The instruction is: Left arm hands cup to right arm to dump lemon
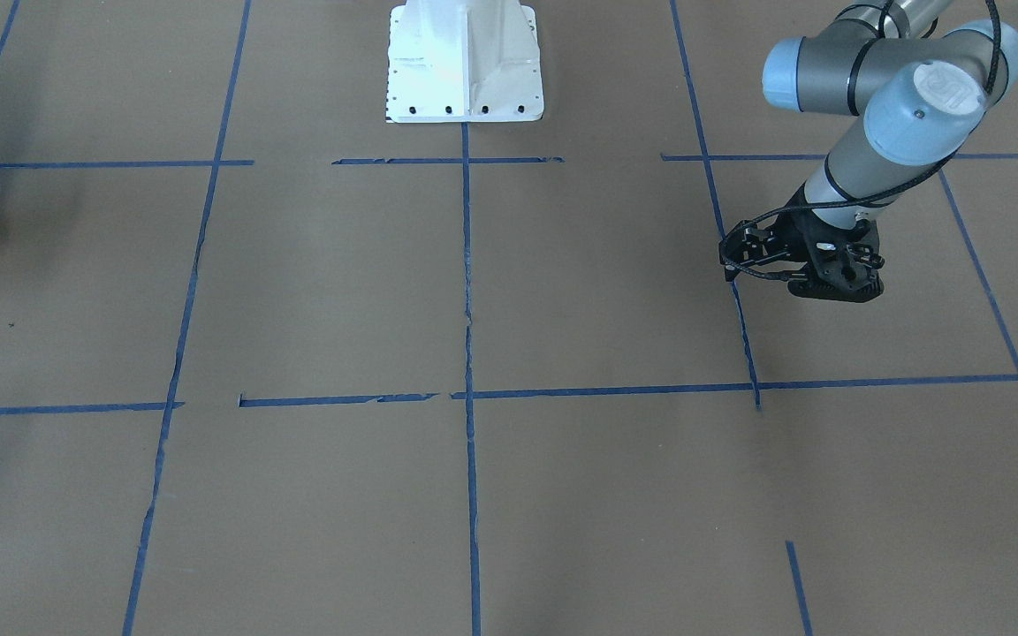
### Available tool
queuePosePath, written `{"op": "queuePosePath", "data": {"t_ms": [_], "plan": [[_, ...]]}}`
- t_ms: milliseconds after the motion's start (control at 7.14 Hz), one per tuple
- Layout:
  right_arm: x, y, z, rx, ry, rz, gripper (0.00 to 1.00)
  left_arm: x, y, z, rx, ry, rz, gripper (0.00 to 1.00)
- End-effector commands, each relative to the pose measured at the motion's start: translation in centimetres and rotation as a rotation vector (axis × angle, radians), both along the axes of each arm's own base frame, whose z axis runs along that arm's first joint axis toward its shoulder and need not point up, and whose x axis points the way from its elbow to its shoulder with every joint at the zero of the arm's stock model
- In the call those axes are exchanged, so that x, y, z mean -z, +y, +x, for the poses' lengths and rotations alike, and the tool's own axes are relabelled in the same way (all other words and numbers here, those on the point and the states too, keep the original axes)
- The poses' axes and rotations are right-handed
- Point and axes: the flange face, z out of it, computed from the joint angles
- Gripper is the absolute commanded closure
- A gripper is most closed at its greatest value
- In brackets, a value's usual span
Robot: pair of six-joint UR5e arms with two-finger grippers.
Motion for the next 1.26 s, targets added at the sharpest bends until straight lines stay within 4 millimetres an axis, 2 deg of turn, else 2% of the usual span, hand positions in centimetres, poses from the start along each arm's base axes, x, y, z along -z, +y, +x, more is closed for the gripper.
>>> {"op": "queuePosePath", "data": {"t_ms": [0,140,280,560,700,841,981,1121], "plan": [[1.6,-1.4,-0.8,0.007,0.023,0.067,1.0,0.5,0.1,0.0,0.001,0.006,0.005,0.0],[1.3,-1.4,-2.2,0.038,0.147,0.154,1.0,0.7,0.0,0.4,-0.007,0.013,0.015,0.0],[1.5,-2.2,-3.4,0.064,0.231,0.189,1.0,3.0,-0.8,1.3,-0.01,0.03,0.035,0.0],[5.6,-6.8,-9.1,0.134,0.298,0.254,1.0,4.0,-1.2,1.7,-0.002,0.03,0.028,0.0],[8.4,-9.0,-12.5,0.167,0.294,0.26,1.0,5.8,-1.6,2.0,0.019,0.03,0.001,0.0],[10.7,-10.6,-16.7,0.13,0.319,0.24,0.99,8.4,-2.0,2.5,0.052,0.025,-0.049,0.0],[13.8,-10.6,-24.1,0.089,0.346,0.236,0.97,10.4,-2.3,2.8,0.098,0.038,-0.089,0.0],[18.9,-11.1,-31.6,0.029,0.419,0.231,0.97,11.4,-2.0,2.5,0.103,0.052,-0.082,0.0]]}}
